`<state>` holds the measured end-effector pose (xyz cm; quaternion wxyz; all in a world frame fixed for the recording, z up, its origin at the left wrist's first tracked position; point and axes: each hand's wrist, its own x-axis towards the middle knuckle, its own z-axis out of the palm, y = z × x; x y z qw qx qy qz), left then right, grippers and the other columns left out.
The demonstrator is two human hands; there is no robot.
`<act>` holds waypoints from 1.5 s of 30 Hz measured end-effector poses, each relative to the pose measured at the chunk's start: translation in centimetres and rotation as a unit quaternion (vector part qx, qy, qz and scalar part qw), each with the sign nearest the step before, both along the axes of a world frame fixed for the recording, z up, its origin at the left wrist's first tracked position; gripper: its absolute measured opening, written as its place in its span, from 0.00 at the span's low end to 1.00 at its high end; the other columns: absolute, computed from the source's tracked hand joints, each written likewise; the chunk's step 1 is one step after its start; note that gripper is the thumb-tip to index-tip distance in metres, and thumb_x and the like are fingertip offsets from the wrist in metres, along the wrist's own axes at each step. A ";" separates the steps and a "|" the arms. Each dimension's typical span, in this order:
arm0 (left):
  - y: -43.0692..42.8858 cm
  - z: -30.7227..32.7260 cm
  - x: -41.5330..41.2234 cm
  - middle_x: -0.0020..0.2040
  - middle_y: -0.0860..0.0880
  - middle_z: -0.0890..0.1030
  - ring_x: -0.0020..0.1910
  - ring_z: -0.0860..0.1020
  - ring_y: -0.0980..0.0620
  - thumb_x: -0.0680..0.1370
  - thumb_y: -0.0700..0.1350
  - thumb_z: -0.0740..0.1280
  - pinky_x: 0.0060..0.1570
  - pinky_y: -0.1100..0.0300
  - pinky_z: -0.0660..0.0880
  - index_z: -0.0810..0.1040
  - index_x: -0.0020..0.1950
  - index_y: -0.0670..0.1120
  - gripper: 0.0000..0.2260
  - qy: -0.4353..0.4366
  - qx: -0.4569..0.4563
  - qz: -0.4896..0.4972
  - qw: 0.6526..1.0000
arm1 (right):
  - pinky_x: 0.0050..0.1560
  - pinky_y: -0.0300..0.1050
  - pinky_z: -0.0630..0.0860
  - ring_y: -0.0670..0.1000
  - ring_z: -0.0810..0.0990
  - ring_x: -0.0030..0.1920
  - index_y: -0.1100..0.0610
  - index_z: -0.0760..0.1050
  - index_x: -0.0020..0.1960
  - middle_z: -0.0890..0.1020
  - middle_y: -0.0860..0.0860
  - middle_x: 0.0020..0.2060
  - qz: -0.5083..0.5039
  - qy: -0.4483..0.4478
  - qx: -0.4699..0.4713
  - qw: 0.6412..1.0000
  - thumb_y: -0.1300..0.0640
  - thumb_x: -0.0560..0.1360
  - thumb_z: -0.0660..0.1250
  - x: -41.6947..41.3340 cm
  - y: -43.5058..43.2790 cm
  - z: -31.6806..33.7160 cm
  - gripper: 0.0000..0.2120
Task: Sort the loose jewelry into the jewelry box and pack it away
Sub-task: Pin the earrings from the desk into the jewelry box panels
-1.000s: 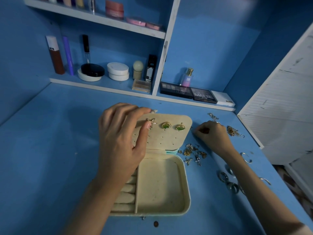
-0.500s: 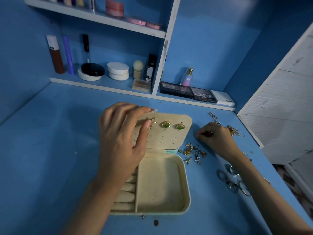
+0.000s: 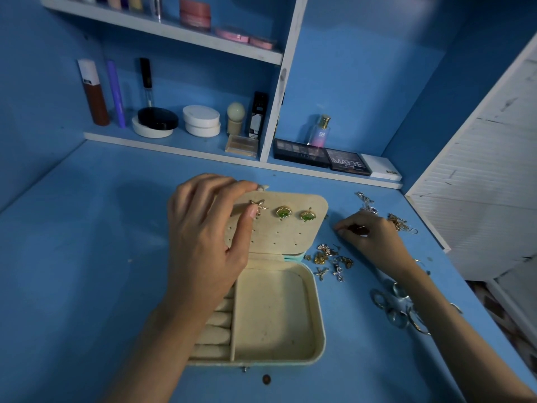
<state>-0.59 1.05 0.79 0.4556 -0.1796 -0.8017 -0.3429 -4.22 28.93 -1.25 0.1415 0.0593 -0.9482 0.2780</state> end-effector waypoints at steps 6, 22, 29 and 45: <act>0.1 0.1 0.1 0.49 0.45 0.80 0.53 0.73 0.46 0.78 0.44 0.64 0.57 0.58 0.64 0.80 0.55 0.41 0.10 0.000 0.002 0.001 1.000 | 0.49 0.38 0.74 0.47 0.79 0.43 0.52 0.83 0.43 0.80 0.45 0.41 0.010 -0.006 -0.008 1.000 0.64 0.71 0.71 0.1 0.0 0.0 0.08; 0.0 0.1 0.0 0.49 0.45 0.80 0.53 0.75 0.44 0.78 0.44 0.64 0.56 0.56 0.65 0.80 0.55 0.41 0.10 -0.004 -0.003 0.001 1.000 | 0.45 0.24 0.68 0.45 0.77 0.41 0.56 0.83 0.42 0.79 0.47 0.40 -0.024 0.008 -0.019 0.999 0.61 0.69 0.73 -0.3 -0.6 -0.3 0.03; 0.0 0.1 0.0 0.49 0.45 0.80 0.53 0.74 0.45 0.78 0.43 0.64 0.56 0.54 0.66 0.80 0.55 0.41 0.10 -0.004 -0.001 0.001 1.000 | 0.44 0.24 0.69 0.42 0.76 0.40 0.57 0.83 0.42 0.77 0.43 0.38 -0.017 0.034 -0.005 0.999 0.62 0.70 0.73 -0.1 -0.8 -0.5 0.03; 0.0 0.1 0.0 0.49 0.45 0.80 0.53 0.74 0.44 0.78 0.44 0.64 0.58 0.59 0.63 0.80 0.55 0.41 0.10 -0.007 -0.003 0.003 1.000 | 0.43 0.24 0.69 0.41 0.76 0.40 0.53 0.78 0.38 0.76 0.43 0.39 0.010 0.026 0.004 1.000 0.64 0.70 0.72 0.5 -0.9 -0.3 0.08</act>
